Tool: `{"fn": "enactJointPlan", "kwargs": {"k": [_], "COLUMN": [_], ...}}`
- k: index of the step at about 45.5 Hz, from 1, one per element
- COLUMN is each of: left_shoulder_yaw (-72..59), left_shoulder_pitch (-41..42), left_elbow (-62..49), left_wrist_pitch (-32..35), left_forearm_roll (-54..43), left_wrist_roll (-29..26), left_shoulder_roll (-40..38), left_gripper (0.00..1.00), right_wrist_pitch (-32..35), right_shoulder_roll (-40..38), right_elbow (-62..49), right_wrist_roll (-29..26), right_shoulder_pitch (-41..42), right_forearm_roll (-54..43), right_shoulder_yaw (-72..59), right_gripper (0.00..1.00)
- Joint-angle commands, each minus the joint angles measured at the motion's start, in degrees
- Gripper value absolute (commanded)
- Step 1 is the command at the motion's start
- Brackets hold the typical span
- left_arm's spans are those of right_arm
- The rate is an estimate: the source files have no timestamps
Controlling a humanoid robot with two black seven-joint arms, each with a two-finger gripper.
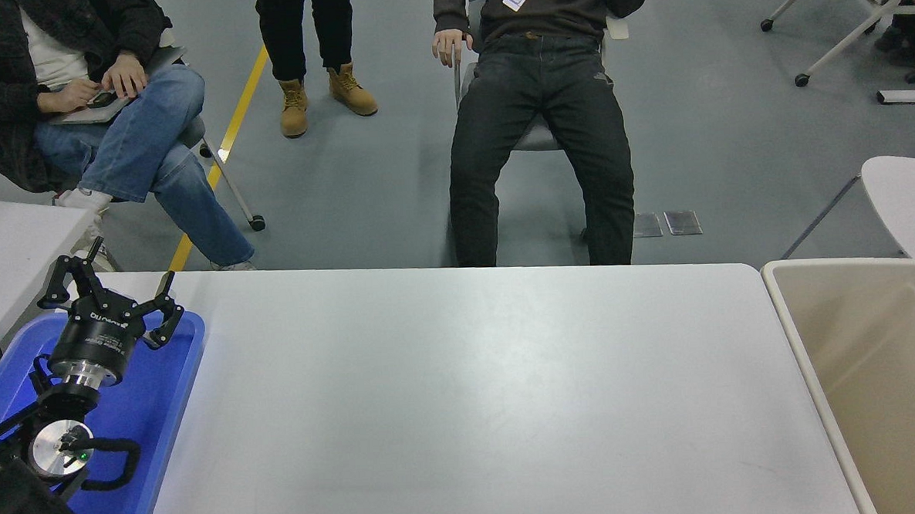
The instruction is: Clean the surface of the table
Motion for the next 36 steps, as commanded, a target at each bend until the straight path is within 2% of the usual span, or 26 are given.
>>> {"fn": "enactJointPlan", "kwargs": {"k": [1,21,36], "left_shoulder_yaw": [0.00,0.00,0.00], "left_shoulder_pitch": [0.00,0.00,0.00], "left_elbow": [0.00,0.00,0.00], "left_wrist_pitch": [0.00,0.00,0.00], "left_forearm_roll": [0.01,0.01,0.01], "left_wrist_roll": [0.00,0.00,0.00], "left_shoulder_roll": [0.00,0.00,0.00], "left_gripper": [1.00,1.00,1.00], "right_wrist_pitch": [-0.11,0.33,1.91], "right_shoulder_roll": [-8.07,-5.79,-5.09], "right_elbow": [13.13,16.29,39.49], "right_wrist_roll": [1.23,1.67,1.67], "right_shoulder_pitch": [9.94,19.53,13.20], "right_forearm_roll": [0.12,2.66,4.52], "right_shoulder_yaw": [5.12,12.94,35.71], "right_gripper": [0.98,0.98,0.98]}}
